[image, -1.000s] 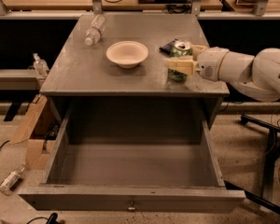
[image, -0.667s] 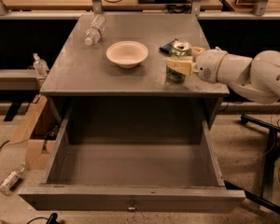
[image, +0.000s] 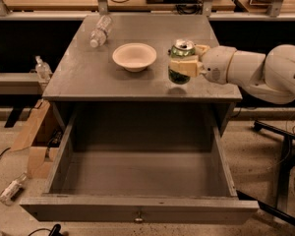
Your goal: Place green can into top drawer
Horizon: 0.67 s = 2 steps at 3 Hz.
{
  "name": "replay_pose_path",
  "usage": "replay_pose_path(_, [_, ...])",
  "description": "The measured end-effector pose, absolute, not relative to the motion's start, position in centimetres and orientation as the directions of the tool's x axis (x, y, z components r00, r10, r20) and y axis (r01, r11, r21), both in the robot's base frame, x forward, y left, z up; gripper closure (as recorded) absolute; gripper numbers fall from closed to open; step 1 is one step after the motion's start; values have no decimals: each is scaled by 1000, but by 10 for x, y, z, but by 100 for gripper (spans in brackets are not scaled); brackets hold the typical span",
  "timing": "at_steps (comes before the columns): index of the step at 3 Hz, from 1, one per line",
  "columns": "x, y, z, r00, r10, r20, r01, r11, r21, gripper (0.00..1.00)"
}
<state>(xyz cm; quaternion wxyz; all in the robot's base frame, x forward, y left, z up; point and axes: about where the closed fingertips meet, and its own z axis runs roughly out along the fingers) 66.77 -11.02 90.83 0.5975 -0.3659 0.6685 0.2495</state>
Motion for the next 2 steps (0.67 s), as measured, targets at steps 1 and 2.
replay_pose_path(1, [614,-79,944,34,-216,-976,-854,501,-140,100])
replay_pose_path(2, [565,-65,946,32,-232,-972,-887,441,-134,100])
